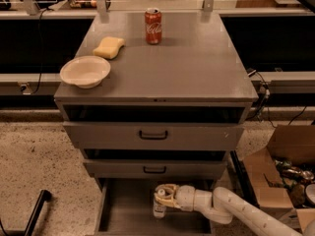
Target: Place blue plastic bottle into bottom drawer
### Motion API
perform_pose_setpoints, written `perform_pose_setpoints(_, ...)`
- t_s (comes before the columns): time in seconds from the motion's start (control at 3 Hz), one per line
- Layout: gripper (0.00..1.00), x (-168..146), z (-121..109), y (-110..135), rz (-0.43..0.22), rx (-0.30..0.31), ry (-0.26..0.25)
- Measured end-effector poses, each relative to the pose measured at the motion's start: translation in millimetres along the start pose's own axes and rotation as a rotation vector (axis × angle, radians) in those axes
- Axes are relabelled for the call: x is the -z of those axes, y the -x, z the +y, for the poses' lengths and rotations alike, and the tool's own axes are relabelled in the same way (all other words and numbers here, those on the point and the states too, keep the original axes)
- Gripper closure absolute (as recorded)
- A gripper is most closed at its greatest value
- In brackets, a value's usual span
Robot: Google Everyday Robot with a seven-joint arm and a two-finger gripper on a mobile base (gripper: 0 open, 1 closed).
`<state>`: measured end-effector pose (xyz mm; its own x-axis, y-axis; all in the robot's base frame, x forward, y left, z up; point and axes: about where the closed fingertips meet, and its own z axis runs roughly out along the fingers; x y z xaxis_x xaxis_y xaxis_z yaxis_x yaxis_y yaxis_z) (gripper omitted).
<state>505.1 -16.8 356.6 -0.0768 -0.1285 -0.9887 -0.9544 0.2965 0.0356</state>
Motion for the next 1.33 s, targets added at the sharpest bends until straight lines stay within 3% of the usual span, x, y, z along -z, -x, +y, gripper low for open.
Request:
perform_pose_setpoints(0.67,0.98,-17,-10,-65,0.019,-0.022,-0.036)
perform_pose_setpoints(1.0,0.76,-21,-8,-85,0.007,-0.032,-0.051)
perform_pose_setpoints(1.33,0.53,-21,-8,-85,0.006,-0.034,-0.051)
